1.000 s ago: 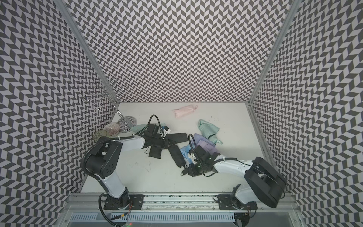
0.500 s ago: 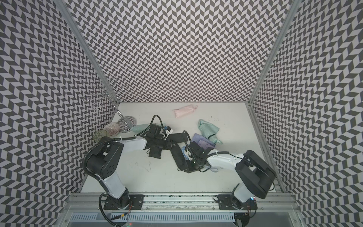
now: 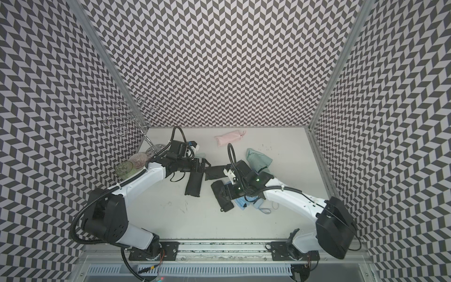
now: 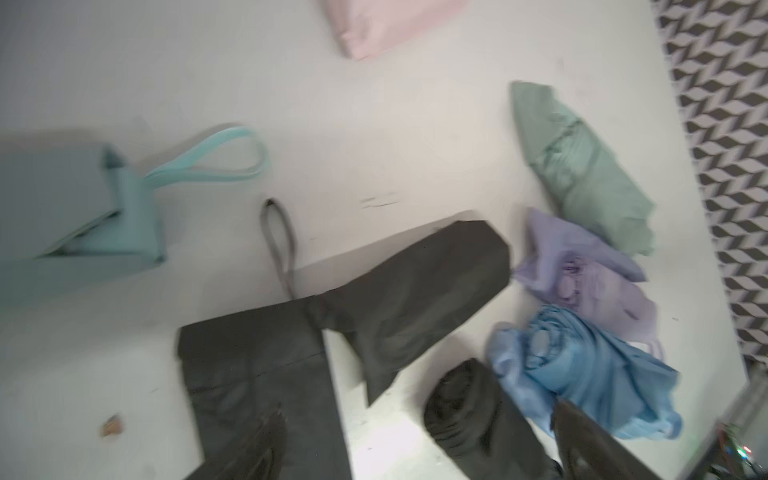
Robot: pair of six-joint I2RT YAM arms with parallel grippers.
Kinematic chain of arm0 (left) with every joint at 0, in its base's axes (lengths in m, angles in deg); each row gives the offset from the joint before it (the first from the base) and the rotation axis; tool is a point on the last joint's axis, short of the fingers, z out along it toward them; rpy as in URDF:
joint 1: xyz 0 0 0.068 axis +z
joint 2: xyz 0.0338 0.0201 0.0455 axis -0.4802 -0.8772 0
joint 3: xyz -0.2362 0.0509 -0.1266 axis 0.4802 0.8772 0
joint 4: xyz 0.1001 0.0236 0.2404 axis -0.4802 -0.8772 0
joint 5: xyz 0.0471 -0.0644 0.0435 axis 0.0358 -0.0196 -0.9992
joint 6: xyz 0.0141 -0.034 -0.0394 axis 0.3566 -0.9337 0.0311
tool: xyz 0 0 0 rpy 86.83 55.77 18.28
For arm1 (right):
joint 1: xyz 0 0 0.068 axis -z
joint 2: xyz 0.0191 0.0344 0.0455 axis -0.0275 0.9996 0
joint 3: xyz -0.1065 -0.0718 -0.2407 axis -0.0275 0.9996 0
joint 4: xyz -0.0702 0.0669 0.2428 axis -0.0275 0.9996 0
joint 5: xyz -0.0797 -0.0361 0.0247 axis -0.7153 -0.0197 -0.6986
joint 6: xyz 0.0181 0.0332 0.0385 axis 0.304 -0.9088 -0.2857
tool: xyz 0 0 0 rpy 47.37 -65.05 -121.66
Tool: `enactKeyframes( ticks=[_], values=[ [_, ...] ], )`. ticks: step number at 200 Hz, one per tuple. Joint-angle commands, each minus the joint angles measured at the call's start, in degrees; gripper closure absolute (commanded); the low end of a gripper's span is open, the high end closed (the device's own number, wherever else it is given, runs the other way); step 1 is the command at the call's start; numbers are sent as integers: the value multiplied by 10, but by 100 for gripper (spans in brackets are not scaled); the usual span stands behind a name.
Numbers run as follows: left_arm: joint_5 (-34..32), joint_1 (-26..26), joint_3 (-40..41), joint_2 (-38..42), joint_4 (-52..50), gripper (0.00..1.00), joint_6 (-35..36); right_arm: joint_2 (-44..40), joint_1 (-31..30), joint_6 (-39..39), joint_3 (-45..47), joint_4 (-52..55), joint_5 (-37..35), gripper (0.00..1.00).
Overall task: Take umbrellas out of sleeves
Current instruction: Adjust the umbrella at the center of the board, then pick up the umbrella from the center of the board.
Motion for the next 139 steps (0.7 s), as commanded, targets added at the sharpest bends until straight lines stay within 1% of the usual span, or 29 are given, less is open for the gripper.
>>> enactKeyframes(
  ticks=[1,31,51,98,139],
  values=[
    [-39,24,10,-20,-43,0,23,27,2,34,-25,12,3,28],
    [-38,26,25,-42,-27,0,35,50,6,50,-41,19,13,28],
    [-38,26,34,-66,-14,2,38,58,8,52,-41,16,15,28],
    [-56,27,34,-111,3,10,48,58,12,44,-33,0,23,28],
    [-78,9,23,-145,5,15,59,49,13,30,-12,-26,33,28]
  ],
)
